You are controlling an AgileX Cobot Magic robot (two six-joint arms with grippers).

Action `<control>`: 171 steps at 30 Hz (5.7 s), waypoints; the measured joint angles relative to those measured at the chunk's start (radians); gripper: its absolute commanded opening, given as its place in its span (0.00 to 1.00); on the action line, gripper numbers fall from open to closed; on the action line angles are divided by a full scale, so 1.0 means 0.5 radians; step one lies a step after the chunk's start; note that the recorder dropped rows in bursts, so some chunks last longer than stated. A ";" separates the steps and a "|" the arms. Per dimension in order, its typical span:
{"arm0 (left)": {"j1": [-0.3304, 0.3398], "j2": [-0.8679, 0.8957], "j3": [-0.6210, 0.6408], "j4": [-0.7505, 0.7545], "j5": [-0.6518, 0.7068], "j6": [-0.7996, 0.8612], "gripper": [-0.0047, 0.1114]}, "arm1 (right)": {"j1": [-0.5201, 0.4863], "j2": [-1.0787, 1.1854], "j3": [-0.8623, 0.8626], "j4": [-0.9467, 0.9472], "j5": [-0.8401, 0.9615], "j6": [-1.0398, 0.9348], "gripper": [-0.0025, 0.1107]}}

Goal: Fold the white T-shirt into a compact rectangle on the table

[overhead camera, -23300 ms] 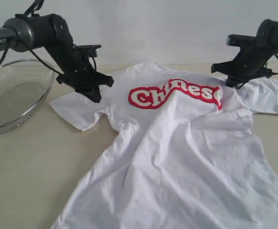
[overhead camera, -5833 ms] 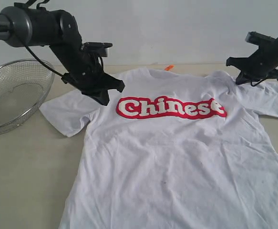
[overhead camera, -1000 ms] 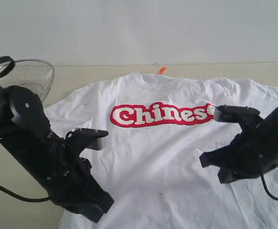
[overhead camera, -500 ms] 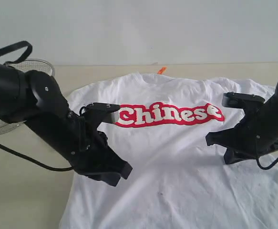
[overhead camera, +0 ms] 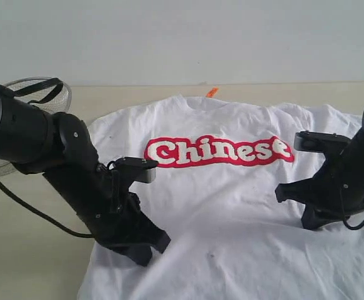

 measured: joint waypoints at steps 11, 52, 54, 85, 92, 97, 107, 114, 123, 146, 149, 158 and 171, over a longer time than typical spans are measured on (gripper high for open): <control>0.000 -0.052 0.131 -0.049 0.126 0.004 0.08 | 0.000 -0.110 0.076 -0.172 0.021 0.159 0.02; 0.573 0.628 -1.332 0.130 0.201 0.082 0.08 | 0.000 0.884 -1.549 0.319 -0.031 -0.172 0.02; 0.573 0.656 -1.345 0.130 0.230 0.086 0.08 | 0.000 0.891 -1.549 0.320 -0.027 -0.172 0.02; 0.549 0.645 -1.065 0.012 0.409 0.036 0.08 | 0.000 0.877 -1.574 0.241 0.378 -0.234 0.02; 0.537 0.555 -1.008 0.083 0.483 0.065 0.08 | 0.000 0.804 -1.562 0.192 0.395 -0.256 0.02; 0.537 0.430 -1.057 0.132 0.336 0.072 0.08 | 0.000 0.663 -1.592 0.215 0.171 -0.256 0.02; 0.575 0.658 -1.523 0.132 0.364 0.023 0.08 | 0.000 0.854 -1.849 0.221 0.087 -0.196 0.02; 0.575 0.868 -1.688 0.132 0.413 0.001 0.08 | 0.000 0.988 -1.852 0.221 0.067 -0.185 0.02; 0.575 0.888 -1.710 0.132 0.417 0.001 0.08 | 0.000 1.012 -1.861 0.221 0.209 -0.185 0.02; 0.575 0.888 -1.723 0.132 0.489 0.000 0.08 | 0.000 1.207 -2.212 0.213 0.195 -0.079 0.02; 0.575 0.888 -1.723 0.132 0.492 0.000 0.08 | 0.000 1.209 -2.212 0.213 0.235 -0.083 0.02; 0.575 0.888 -1.723 0.132 0.492 0.004 0.08 | 0.000 1.225 -2.230 0.200 0.332 -0.116 0.02; 0.575 0.888 -1.723 0.159 0.476 0.008 0.08 | 0.000 1.272 -2.248 0.128 0.116 -0.025 0.02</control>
